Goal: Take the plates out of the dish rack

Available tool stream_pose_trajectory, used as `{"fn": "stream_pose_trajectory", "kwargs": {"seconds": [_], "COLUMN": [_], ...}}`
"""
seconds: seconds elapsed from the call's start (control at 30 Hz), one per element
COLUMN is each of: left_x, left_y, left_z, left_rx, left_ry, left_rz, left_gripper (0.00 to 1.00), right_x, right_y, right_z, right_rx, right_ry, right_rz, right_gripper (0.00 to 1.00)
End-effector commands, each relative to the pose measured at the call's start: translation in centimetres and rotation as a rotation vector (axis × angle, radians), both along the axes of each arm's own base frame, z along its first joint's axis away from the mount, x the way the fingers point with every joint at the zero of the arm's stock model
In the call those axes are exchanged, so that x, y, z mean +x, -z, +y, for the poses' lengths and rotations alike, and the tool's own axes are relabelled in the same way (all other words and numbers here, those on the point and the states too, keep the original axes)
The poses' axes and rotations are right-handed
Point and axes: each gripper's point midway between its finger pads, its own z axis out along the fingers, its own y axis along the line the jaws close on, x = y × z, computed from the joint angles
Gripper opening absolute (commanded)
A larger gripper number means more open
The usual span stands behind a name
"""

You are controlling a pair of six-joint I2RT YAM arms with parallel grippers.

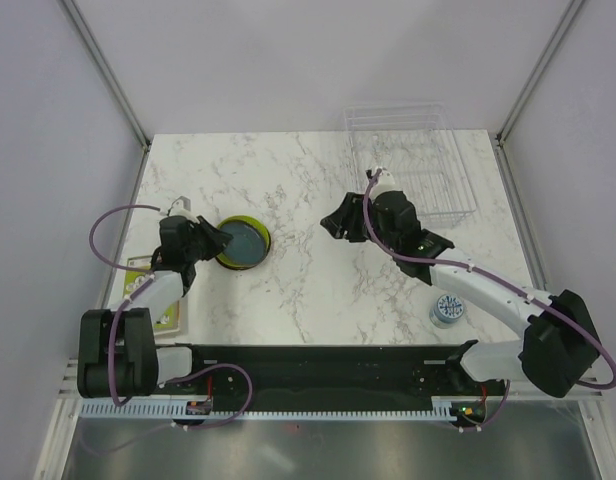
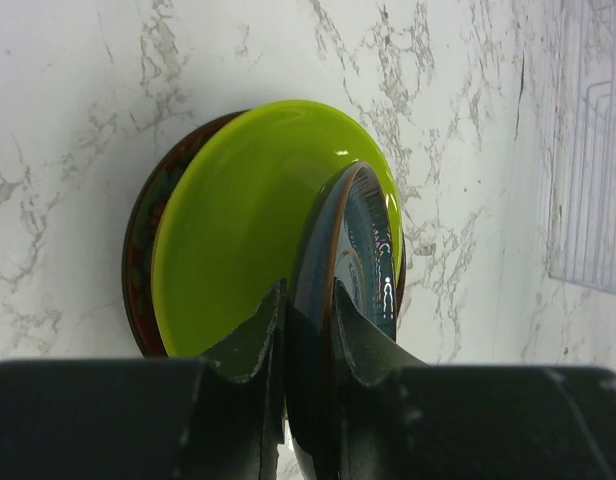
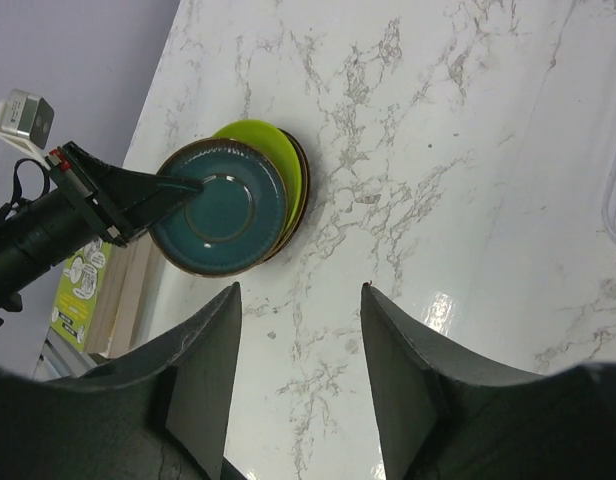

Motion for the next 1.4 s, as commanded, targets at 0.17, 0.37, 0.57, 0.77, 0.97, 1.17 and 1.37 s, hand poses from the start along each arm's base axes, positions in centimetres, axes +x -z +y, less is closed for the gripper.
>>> {"fn": "stream_pose_trajectory", "kwargs": {"seconds": [0.17, 0.37, 0.57, 0.77, 0.97, 1.17, 1.37], "left_x": [2.2, 2.1, 1.8, 1.6, 1.5, 2.1, 1.6], "left_y": [-1.1, -0.9, -1.3, -0.5, 0.0, 0.6, -0.8], "left_z": [0.2, -0.3, 0.0, 0.9, 1.4, 2.0, 3.3], "left_rx": [-0.014, -0.025, 0.0, 0.061, 0.092, 0.135, 0.184], "left_ry": [0.002, 0.036, 0.034, 0.016, 0.01, 0.004, -0.06], "left_rz": [-0.099, -0.104, -0.1, -0.014, 0.019, 0.096, 0.101], "left_gripper": [0.1, 0.68, 0.76, 0.95, 0.96, 1.0, 1.0], "right_x": [-0.1, -0.3, -0.4, -0.6, -0.9, -1.0, -1.0], "right_y": [1.5, 2.1, 1.8, 1.5, 1.2, 1.0, 1.6], "right_z": [0.6, 0.8, 0.6, 0.4, 0.2, 0.0, -0.8], "right_rx": [-0.012, -0.013, -0.008, -0.006, -0.001, -0.004, -0.047], "right_ry": [-0.043, -0.053, -0.048, -0.045, -0.045, -0.045, -0.026], "right_rz": [0.017, 0.034, 0.027, 0.023, 0.019, 0.016, 0.02], "right_gripper": [0.58, 0.58, 0.58, 0.59, 0.59, 0.59, 0.59]}}
